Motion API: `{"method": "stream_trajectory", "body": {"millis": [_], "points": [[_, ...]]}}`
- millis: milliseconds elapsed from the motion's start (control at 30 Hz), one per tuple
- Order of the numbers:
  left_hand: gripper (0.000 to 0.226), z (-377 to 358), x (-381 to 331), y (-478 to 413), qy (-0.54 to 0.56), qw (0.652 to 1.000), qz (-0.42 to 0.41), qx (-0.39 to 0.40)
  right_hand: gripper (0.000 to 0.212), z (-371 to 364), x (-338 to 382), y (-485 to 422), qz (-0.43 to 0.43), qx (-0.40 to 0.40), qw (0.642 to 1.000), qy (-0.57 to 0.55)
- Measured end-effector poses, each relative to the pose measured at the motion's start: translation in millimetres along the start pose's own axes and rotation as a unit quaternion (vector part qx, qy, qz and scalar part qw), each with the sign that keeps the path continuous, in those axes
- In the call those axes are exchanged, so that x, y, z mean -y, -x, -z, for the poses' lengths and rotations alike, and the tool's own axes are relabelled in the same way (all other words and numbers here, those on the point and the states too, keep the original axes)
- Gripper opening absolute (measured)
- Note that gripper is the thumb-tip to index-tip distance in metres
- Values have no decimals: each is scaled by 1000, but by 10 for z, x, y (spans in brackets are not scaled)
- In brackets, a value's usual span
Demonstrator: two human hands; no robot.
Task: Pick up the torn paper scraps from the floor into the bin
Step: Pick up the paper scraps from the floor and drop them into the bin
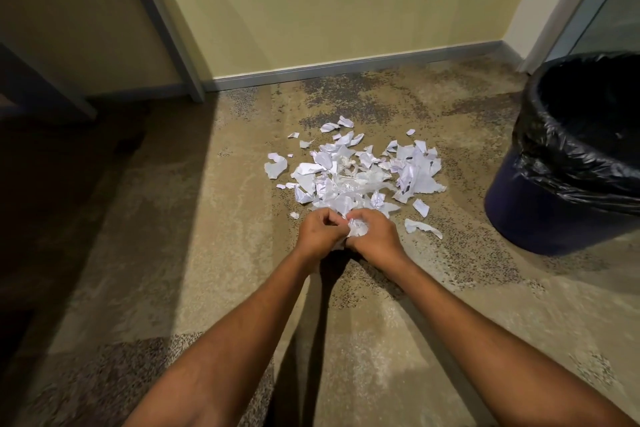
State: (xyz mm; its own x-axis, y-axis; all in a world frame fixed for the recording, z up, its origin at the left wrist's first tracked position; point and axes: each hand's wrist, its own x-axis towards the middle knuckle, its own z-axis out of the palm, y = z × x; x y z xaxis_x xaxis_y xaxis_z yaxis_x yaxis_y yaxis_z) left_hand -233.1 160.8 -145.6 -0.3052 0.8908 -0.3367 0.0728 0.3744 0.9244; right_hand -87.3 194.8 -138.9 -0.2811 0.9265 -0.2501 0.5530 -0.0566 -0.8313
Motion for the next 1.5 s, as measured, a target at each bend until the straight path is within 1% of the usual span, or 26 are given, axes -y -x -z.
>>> {"method": "stream_trajectory", "body": {"millis": [133,267,400,533,633,733,800,900,967,1033,1100,1167,1233,1333,1400,1433,1500], "points": [[14,-12,-392,92,23,1000,-13,15,55,306,237,2,29,-3,1000,-2],[15,-127,-954,152,15,999,-48,11,48,797,611,3,52,-6,999,9],[16,-347,-1641,268,24,995,-94,-11,42,1510,1089,105,91,3,996,16],[13,-642,-2242,402,59,991,-119,17,40,2296,1481,232,112,17,992,55],[17,-1020,-2609,515,86,987,-133,31,37,2864,1614,359,112,12,991,74],[20,-1453,-2918,640,104,983,-136,63,36,3379,1558,448,116,-27,989,92],[18,-1730,-3099,709,106,982,-130,87,37,3683,1418,444,112,-49,990,68],[11,-2128,-3309,728,114,980,-111,121,32,4047,1167,398,94,-81,992,13],[12,-2348,-3401,698,90,982,-94,134,27,4208,984,345,77,-95,992,-17],[13,-2532,-3459,678,44,985,-79,145,24,4318,804,296,60,-103,992,-30],[12,-2656,-3481,661,-3,986,-64,153,25,4385,645,224,44,-113,992,-33],[10,-2721,-3482,653,-50,985,-60,156,33,4430,514,175,34,-122,992,-6],[16,-2740,-3463,636,-87,983,-62,152,44,4454,420,155,29,-132,990,29],[18,-2677,-3420,614,-106,980,-65,155,52,4473,417,177,30,-142,985,92],[33,-2600,-3381,573,-112,979,-75,154,53,4465,484,178,29,-145,980,134],[38,-2559,-3365,561,-119,978,-84,152,53,4456,514,178,26,-155,975,160],[38,-2480,-3354,540,-116,976,-103,151,44,4424,575,203,20,-192,958,214]]}}
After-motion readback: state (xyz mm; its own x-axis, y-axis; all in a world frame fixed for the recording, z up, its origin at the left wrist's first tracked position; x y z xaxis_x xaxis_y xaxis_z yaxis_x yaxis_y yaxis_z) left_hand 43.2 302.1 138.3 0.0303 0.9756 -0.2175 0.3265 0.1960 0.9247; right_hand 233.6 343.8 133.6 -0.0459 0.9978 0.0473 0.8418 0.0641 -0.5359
